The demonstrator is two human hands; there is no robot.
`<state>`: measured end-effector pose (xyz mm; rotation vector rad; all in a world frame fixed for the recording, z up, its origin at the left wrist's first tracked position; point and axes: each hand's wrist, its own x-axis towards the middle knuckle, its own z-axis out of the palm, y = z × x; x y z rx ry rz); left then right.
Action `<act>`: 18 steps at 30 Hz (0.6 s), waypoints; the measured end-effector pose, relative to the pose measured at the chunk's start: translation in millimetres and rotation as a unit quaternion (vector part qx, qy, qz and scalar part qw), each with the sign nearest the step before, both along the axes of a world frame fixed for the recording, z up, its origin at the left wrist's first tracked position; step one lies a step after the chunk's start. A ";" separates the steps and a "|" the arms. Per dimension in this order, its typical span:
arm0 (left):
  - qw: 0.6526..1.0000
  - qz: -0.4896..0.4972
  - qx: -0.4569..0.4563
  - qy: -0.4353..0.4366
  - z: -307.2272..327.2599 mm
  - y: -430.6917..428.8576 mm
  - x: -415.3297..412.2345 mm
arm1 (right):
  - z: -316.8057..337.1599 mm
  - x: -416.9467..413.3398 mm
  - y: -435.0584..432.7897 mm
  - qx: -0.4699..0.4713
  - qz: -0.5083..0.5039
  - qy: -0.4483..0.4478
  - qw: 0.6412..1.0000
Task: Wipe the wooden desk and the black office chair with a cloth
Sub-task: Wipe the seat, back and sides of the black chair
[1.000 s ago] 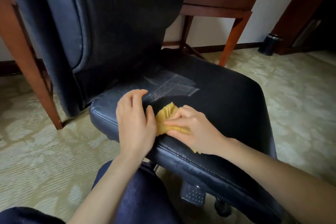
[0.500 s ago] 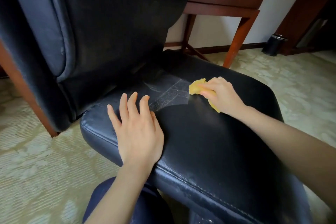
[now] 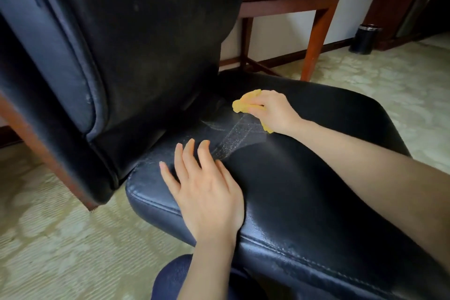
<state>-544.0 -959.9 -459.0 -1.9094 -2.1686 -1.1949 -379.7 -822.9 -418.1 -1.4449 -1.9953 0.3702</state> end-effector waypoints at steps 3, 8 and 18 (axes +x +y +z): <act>1.000 -0.004 -0.002 0.000 -0.7 0.7 -1.8 | -10.8 6.7 -36.9 0.050 0.054 -0.076 0.994; 1.000 -0.008 0.001 0.002 2.0 -1.1 -4.4 | -13.5 11.4 -105.9 0.049 0.100 -0.097 0.989; 1.000 -0.013 0.022 -0.010 2.5 -1.8 -5.8 | -3.0 30.9 -160.5 0.059 0.197 -0.115 0.972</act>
